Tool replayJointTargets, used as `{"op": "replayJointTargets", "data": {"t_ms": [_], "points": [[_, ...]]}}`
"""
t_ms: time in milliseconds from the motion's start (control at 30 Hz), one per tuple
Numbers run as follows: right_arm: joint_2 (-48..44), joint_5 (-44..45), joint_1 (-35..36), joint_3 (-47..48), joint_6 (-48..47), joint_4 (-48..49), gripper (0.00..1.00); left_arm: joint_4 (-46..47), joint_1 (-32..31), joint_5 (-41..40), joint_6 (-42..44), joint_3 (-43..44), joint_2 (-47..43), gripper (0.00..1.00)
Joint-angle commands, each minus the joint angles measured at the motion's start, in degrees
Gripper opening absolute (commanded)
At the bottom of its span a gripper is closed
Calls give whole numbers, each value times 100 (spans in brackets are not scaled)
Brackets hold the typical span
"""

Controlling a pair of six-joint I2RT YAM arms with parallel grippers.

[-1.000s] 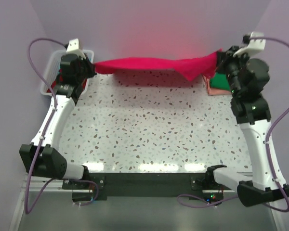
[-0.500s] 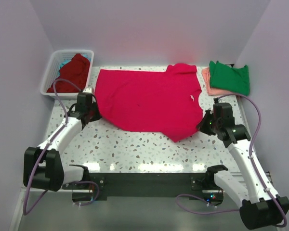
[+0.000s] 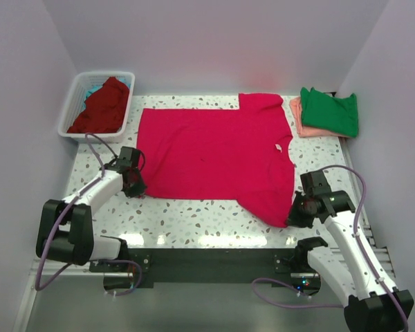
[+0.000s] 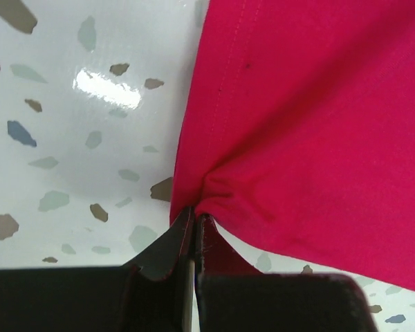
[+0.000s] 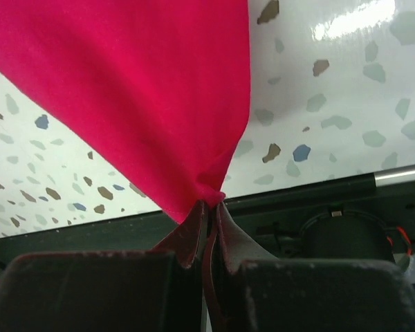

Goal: Fold and stack the t-shirts
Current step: Flatten the tshirt out

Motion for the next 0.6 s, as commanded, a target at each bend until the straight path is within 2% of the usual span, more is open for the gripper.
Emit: {"op": "replayJointTargets", "data": {"t_ms": [0, 100, 167, 267, 333, 400, 433, 467, 500, 533, 567], "points": [[-140, 46, 7, -62, 154, -445, 0, -381, -39, -306, -475, 143, -270, 0], [-131, 125, 15, -62, 242, -523, 0, -547, -39, -341, -492, 81, -332, 0], [-114, 116, 15, -97, 243, -514, 0, -705, -48, -359, -466, 125, -183, 9], [-96, 151, 15, -53, 269, -567, 0, -942, -48, -394, -597, 161, -86, 7], [-158, 186, 15, -27, 322, -576, 0, -1074, -48, -499, -738, 222, -68, 9], [-202, 187, 7, -44, 356, -576, 12, -1233, -48, -526, -826, 292, -68, 15], [-184, 195, 7, -18, 357, -585, 21, -1312, -39, -543, -870, 319, -77, 24], [-219, 213, 7, -9, 357, -611, 39, -1338, -39, -552, -905, 336, -68, 30], [-246, 222, 15, 17, 322, -611, 53, -1347, -39, -552, -897, 363, -77, 34], [-289, 239, 7, 52, 313, -620, 61, -1356, -39, -552, -888, 372, -68, 43], [-351, 239, 7, 87, 313, -620, 69, -1356, -39, -552, -888, 380, -68, 46]]}}
